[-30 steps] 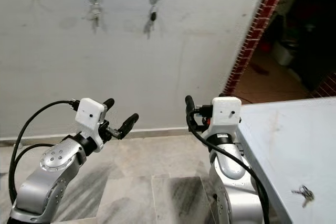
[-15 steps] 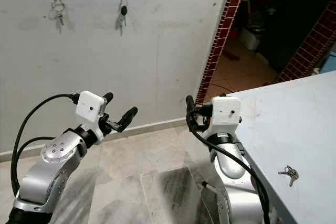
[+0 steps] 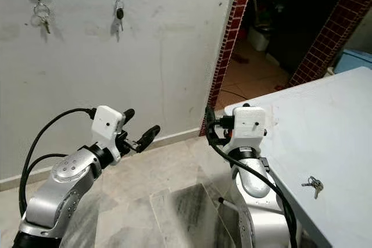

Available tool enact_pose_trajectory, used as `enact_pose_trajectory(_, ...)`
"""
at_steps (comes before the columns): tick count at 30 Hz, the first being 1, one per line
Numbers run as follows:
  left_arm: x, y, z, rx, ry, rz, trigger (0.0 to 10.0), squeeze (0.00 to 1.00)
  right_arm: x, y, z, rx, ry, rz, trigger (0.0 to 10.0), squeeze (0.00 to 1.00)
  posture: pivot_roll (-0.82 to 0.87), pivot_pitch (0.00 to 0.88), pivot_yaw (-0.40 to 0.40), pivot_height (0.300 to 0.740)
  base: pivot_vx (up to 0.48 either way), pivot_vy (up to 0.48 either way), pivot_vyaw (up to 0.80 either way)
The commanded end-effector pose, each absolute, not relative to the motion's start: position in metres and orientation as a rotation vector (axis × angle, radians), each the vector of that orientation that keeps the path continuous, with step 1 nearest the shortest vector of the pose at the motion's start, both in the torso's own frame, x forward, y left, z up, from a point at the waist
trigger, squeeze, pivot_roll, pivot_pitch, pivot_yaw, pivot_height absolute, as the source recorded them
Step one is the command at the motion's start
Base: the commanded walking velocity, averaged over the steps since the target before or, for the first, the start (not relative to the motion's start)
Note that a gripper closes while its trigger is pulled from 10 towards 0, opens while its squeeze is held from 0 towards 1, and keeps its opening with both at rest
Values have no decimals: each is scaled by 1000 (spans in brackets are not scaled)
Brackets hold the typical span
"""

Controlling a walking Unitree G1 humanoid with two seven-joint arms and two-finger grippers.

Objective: Hang keys on a hook

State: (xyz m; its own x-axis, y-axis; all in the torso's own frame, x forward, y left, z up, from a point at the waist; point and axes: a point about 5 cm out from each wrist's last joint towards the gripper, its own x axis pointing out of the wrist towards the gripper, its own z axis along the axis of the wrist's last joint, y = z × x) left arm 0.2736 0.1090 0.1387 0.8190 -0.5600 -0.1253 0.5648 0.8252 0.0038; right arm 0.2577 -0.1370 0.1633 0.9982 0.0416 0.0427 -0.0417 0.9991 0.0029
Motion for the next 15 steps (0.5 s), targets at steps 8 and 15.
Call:
enact_pose_trajectory(8, 273, 102, 137, 33, 134, -630, 10000, 0, 256, -140, 166, 2, -47, 7, 10000, 0, 60, 0, -63, 740, 0, 0, -791)
enact_pose_trajectory(15, 275, 99, 137, 32, 129, -640, 10000, 0, 259, -148, 167, 4, -46, -47, 10000, 0, 51, 0, -71, 740, 0, 0, -788)
